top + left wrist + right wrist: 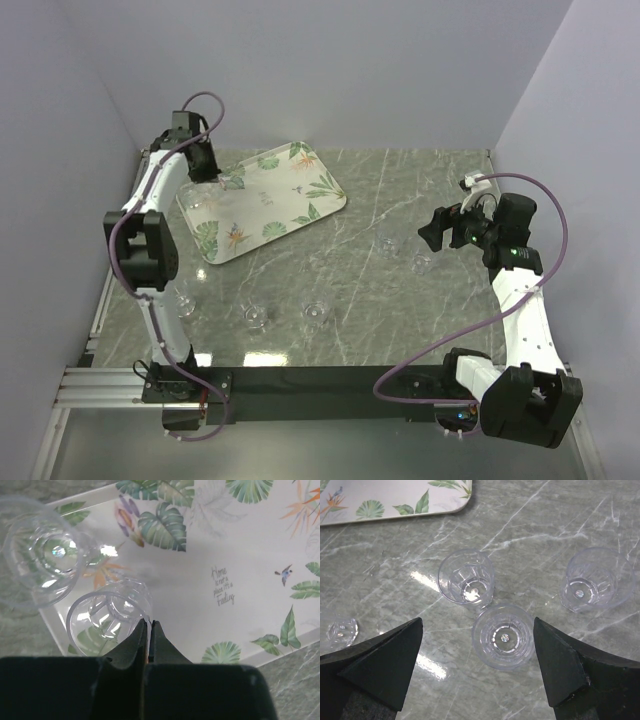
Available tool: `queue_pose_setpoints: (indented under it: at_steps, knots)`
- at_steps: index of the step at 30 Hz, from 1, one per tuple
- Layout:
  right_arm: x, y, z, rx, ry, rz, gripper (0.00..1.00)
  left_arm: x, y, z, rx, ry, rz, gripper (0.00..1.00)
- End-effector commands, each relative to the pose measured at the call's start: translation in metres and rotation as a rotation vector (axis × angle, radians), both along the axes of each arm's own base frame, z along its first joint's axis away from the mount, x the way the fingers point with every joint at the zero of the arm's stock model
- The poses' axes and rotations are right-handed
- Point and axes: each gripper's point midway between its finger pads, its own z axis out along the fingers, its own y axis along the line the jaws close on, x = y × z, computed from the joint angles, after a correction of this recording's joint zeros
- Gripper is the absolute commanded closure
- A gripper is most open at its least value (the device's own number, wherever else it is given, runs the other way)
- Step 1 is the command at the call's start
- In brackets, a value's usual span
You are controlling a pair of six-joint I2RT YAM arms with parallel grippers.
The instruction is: Place the glasses into the tray
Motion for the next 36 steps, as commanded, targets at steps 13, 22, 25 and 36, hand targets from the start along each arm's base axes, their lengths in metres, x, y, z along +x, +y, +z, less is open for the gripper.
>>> queue_pose_setpoints:
  at_steps: [13, 22, 25, 36]
  knots:
    - [0.001, 0.0, 0.008, -0.005, -0.045, 0.012, 0.03, 0.061, -0.006, -0.01, 0.136, 0.0, -0.022, 1.0]
    - [0.001, 0.001, 0.008, 0.0, -0.042, 0.016, 0.03, 0.067, -0.01, -0.027, 0.155, 0.016, -0.033, 0.94]
    - [0.001, 0.0, 0.009, -0.004, -0.046, 0.013, 0.03, 0.068, -0.01, -0.033, 0.154, 0.025, -0.033, 0.86]
    - [-0.002, 0.0, 0.01, -0.015, -0.058, 0.016, 0.03, 0.067, -0.024, 0.012, 0.11, -0.067, -0.065, 0.37]
